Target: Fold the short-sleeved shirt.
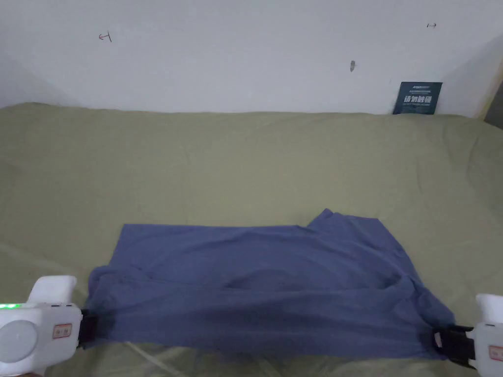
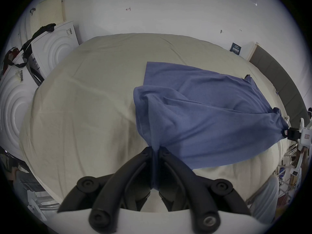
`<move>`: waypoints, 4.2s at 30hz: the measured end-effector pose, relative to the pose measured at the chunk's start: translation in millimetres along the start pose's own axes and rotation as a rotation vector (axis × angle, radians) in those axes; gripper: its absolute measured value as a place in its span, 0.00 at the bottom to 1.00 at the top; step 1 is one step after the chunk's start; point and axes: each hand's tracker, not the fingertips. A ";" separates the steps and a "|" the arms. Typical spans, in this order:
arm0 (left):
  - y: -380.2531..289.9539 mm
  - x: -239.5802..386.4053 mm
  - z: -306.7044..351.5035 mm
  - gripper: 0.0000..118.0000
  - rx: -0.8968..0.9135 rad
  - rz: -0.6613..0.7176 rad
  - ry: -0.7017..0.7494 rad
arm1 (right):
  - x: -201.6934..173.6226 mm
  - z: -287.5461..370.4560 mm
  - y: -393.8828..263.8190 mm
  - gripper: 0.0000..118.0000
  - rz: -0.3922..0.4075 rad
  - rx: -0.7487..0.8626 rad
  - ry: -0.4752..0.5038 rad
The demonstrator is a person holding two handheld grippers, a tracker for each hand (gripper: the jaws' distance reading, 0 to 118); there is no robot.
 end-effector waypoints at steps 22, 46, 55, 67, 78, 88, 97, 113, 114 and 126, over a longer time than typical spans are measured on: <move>-53.7 -10.0 88.1 0.98 0.212 0.158 -0.090 | -27.3 78.1 -40.4 0.99 -0.038 0.166 0.027; 103.4 1.2 -124.3 0.96 -0.031 0.016 0.147 | -21.4 -30.9 61.3 0.02 -0.013 0.258 -0.106; 107.3 5.0 -111.3 0.21 0.029 0.031 0.064 | -7.8 -77.0 92.4 0.02 0.073 0.133 -0.116; 109.9 8.3 -120.4 0.03 -0.035 -0.001 0.042 | -6.0 -136.9 131.6 0.91 0.081 -0.172 -0.154; 108.2 -2.4 -86.0 0.03 -0.004 0.002 0.002 | 7.3 -87.3 135.0 0.00 0.046 -0.007 -0.074; 75.6 -12.1 12.9 0.03 0.125 -0.004 -0.041 | 4.0 23.4 101.0 0.00 0.057 0.139 -0.009; -26.8 -21.5 85.4 0.03 0.225 -0.028 -0.083 | 4.5 114.8 -10.4 0.00 0.056 0.222 -0.002; -116.1 -46.8 44.0 0.99 0.122 -0.010 -0.082 | 24.2 72.3 -94.6 0.93 -0.017 0.048 -0.010; -113.7 -45.4 48.6 1.00 0.122 -0.009 -0.079 | 25.3 73.2 -92.4 0.96 -0.017 0.045 -0.014; -41.5 84.4 182.5 0.89 0.699 -0.038 -0.019 | -125.4 164.2 -25.9 0.78 0.136 0.637 -0.006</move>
